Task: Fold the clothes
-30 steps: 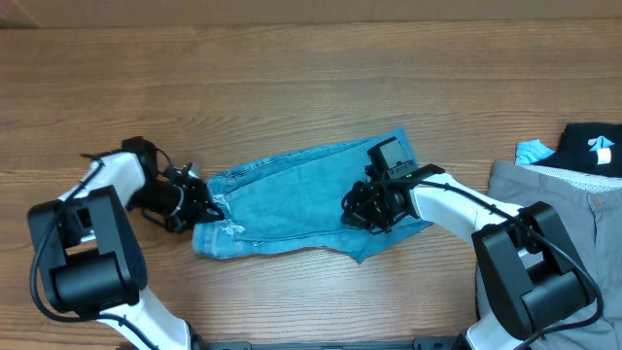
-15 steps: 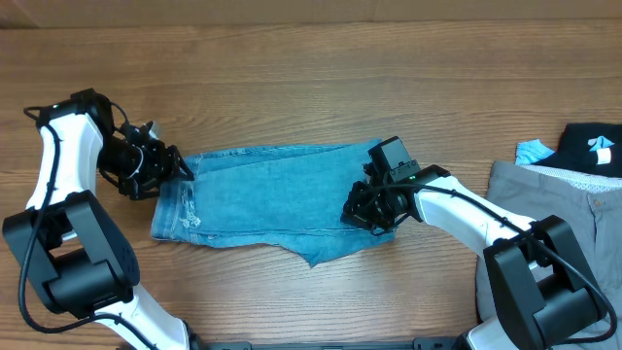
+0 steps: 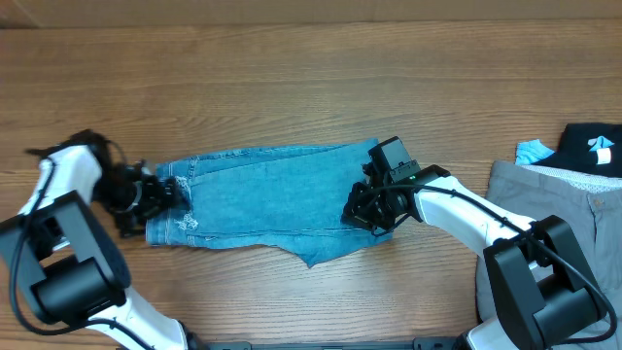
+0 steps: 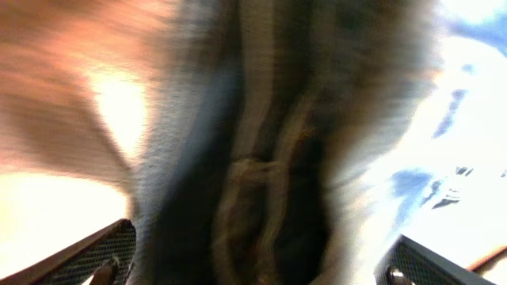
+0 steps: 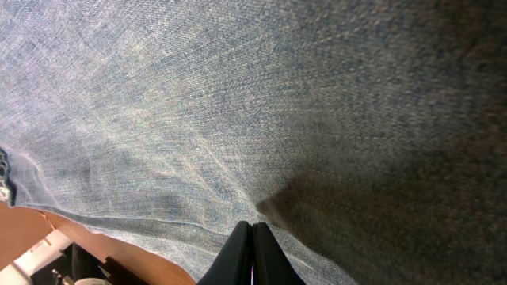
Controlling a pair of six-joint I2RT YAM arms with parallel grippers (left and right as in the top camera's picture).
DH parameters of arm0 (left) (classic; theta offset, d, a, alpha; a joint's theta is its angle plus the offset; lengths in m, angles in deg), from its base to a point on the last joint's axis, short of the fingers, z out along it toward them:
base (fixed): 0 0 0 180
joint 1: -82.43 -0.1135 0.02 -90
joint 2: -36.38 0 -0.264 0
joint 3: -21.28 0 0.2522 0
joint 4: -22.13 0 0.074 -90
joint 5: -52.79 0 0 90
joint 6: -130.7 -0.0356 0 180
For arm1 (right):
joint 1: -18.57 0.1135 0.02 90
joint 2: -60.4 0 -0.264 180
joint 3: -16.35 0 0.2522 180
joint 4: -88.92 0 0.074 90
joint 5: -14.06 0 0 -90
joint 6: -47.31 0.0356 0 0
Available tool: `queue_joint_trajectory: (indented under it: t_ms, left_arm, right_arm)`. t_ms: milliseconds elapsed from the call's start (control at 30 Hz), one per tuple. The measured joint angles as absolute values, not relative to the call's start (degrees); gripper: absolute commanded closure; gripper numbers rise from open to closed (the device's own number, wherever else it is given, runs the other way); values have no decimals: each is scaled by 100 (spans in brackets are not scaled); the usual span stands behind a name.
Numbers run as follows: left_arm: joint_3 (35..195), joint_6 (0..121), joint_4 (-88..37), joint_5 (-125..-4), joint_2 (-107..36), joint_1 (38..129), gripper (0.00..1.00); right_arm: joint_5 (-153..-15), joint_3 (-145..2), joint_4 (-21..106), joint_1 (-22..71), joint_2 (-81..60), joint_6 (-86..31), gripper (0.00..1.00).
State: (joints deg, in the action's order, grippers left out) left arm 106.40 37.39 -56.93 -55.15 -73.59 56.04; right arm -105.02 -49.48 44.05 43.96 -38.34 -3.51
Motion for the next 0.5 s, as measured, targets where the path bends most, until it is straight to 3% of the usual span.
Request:
queue_joint_trajectory:
  t_ms: [233,500]
  left_arm:
    - [11015,3732,-5328,-5659,-7368,4662,0]
    - [10183,3555,-4216,-6618,-7289,4758,0]
  right_arm:
    - [-10491,-4948,4409,4396,-3832,-370,96]
    - [-10489,-4948,4473,4394,-3832,-375,96]
